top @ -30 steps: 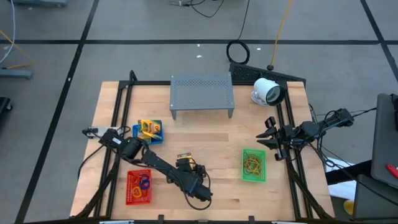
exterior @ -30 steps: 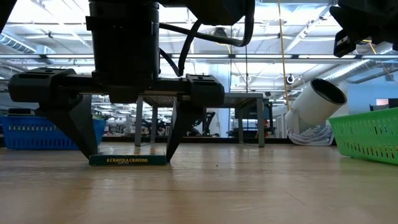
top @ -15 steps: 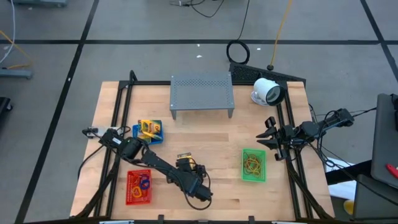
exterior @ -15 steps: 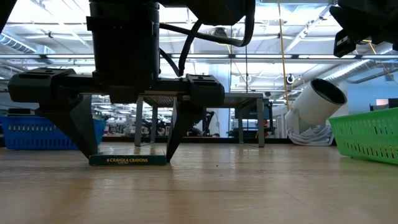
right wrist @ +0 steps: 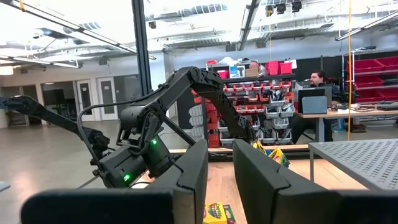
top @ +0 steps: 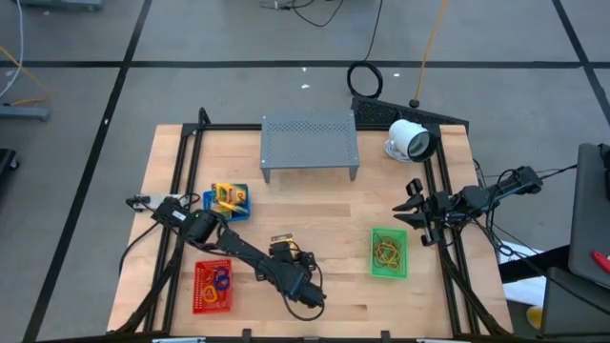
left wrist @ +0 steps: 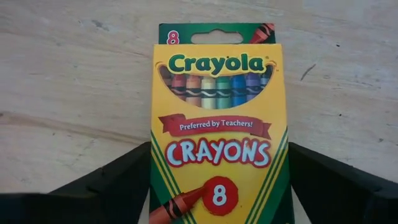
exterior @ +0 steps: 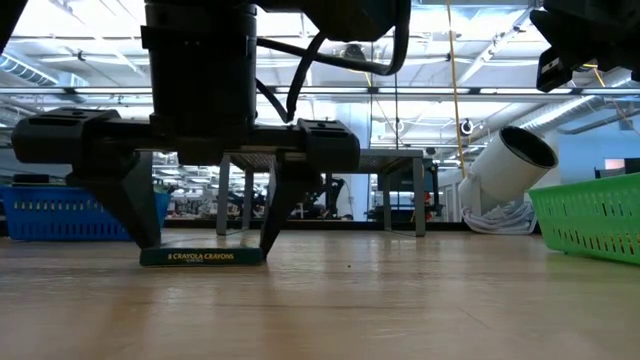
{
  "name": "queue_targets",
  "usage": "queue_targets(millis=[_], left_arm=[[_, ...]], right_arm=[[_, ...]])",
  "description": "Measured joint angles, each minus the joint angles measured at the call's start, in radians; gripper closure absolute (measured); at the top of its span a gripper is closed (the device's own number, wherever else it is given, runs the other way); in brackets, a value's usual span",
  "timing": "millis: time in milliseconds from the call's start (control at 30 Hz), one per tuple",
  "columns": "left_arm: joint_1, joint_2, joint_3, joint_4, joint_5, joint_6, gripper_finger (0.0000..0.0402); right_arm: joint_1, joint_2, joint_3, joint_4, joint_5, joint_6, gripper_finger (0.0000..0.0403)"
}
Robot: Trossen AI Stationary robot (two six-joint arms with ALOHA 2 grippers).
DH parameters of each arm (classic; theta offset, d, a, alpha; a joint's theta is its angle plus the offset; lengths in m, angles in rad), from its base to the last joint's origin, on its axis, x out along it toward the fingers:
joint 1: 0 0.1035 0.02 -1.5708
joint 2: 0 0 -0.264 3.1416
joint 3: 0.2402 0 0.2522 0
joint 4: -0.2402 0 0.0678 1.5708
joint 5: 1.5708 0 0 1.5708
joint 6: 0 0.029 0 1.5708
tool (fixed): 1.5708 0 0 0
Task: Pick & Place Office Desk Supplies
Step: Put the yellow crayon box into the blue bin
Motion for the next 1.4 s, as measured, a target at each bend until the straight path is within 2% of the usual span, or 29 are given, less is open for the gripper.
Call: queue_targets(millis=[133, 267, 467, 767, 1400], left_arm=[[0.0, 0.0, 0.0, 0.001, -0.004, -0.003, 0.01], [-0.004, -0.001, 0.0, 0.014, -0.039, -0.014, 0.0125], [-0.024, -0.001, -0.001, 0.016, -0.104, -0.034, 0.0126], [-0.028, -0.024, -0.002, 0.009, -0.132, -0.05, 0.015], [-0.031, -0.108, 0.0, -0.13, -0.168, -0.11, 0.0137]], right_arm=[[0.0, 0.0, 0.0, 0.0, 0.0, 0.0, 0.0337], [0.0, 0.0, 0.0, 0.0, 0.0, 0.0, 0.0337], [0.0, 0.0, 0.0, 0.0, 0.0, 0.0, 0.0337], [0.0, 0.0, 0.0, 0.0, 0.0, 0.0, 0.0336], [0.0, 0.0, 0.0, 0.0, 0.0, 0.0, 0.0337]])
